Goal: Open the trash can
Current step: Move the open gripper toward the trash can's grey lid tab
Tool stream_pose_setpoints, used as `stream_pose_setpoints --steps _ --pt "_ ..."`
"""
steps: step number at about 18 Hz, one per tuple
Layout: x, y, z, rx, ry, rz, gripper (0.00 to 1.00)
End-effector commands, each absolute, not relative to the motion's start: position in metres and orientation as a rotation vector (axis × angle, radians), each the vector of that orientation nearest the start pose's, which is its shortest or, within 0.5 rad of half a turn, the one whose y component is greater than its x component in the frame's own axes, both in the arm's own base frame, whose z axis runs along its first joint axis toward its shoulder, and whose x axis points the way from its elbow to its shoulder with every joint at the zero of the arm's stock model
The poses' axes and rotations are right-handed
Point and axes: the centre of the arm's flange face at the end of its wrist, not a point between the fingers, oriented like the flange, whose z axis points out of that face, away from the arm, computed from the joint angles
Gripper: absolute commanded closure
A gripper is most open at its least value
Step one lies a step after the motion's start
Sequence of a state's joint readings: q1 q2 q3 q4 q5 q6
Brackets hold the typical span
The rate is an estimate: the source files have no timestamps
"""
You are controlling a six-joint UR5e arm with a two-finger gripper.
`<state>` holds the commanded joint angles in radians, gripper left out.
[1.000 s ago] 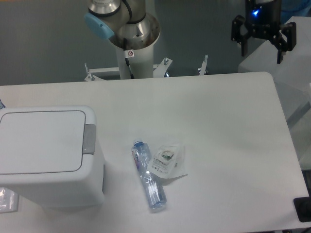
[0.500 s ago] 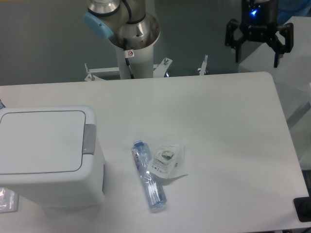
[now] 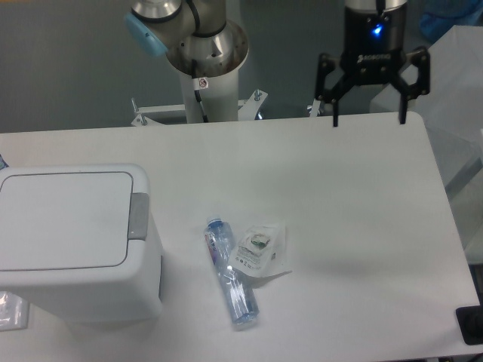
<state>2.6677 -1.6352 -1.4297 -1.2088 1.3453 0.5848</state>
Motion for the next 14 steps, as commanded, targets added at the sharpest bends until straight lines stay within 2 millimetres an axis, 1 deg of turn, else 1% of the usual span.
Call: stream_pose_setpoints --steps 4,10,11,13,14 --pt "-0.393 0.419 0.558 -2.590 -0.694 0.154 0.00" --pt "-0.370 0.455 0.546 -2.539 -0.831 0.061 0.00" --pt "-0.362 0.465 0.546 -2.529 -0.828 0.053 0.00" --pt "-0.349 0.486 0.531 -2.552 -0.821 0.016 0.00" --pt "-0.344 0.493 0.529 -2.548 -0.833 0.004 0.00"
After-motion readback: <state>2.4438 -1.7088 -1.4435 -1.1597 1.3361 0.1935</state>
